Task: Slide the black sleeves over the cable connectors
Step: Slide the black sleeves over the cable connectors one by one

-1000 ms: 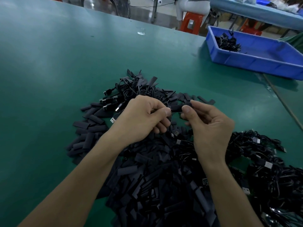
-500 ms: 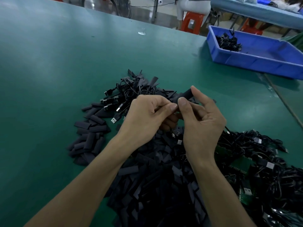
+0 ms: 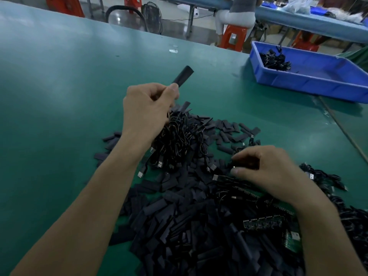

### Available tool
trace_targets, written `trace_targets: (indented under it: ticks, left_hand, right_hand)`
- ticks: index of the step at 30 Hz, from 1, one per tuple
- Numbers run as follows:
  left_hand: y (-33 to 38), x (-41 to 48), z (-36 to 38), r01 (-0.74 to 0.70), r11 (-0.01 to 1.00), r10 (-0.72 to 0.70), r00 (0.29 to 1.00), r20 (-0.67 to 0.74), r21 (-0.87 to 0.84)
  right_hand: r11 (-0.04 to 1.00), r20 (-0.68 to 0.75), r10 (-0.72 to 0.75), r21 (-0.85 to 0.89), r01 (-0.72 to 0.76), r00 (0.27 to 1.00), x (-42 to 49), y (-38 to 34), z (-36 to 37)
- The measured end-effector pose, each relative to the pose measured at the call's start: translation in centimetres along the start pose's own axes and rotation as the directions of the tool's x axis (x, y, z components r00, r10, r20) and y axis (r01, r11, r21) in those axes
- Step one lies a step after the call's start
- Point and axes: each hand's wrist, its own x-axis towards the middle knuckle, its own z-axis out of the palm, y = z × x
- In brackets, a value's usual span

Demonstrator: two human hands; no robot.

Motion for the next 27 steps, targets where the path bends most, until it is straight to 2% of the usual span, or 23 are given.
trace_targets:
  ticks: [2,5,8,11,15,18,22,25,27]
  left_hand:
    - [-0.3,1.4,0.7,-0.017,0.986,0.023,0.999,-0.036,0.163]
    - [-1.1,2.9,1.7,0.025,0.951,-0.002,0.997,-0.076,0.309]
    - [-2.3,3.8,2.4,0.119,0.89,-0.078,0.991,-0.109,0.441]
    - [-3.4,4.3,2.5,0.217,0.821,-0.208,0.975,-0.078,0.529]
    - [-3.9,4.4,3.3,0.234,0.793,-0.234,0.969,-0.075,0.563]
    - [-3.9,4.3,3.6,0.239,0.818,-0.23,0.97,-0.083,0.523]
    - [-3.4,3.9,3.4,0.138,0.885,-0.118,0.99,-0.072,0.444]
    - [-2.1,2.7,3.1,-0.035,0.917,0.077,0.993,-0.091,0.398]
    - [-1.0,1.2,3.1,-0.188,0.912,0.221,0.974,-0.051,0.365]
  right_hand:
    - [0.996,0.125,0.018,-0.094,-0.006,0.992,-0.2,-0.2,0.0]
    - [0.963,0.174,0.046,-0.269,0.003,0.984,-0.4,-0.5,0.5]
    - [0.959,0.088,0.035,-0.282,-0.009,0.996,-0.5,-0.1,1.1]
    - [0.97,-0.038,-0.017,-0.245,0.007,0.999,-0.8,0.5,1.1]
    - [0.939,0.006,-0.018,-0.344,0.018,1.0,-1.0,0.5,0.7]
    - [0.974,-0.054,-0.03,-0.227,0.017,0.998,-0.9,0.3,0.9]
    - [0.995,-0.277,-0.096,-0.06,0.082,0.956,-0.1,0.2,1.0]
    - [0.993,-0.461,-0.103,0.006,0.119,0.881,0.3,-0.3,0.5]
    - [0.982,-0.537,-0.091,0.09,0.164,0.839,0.4,-0.4,0.1]
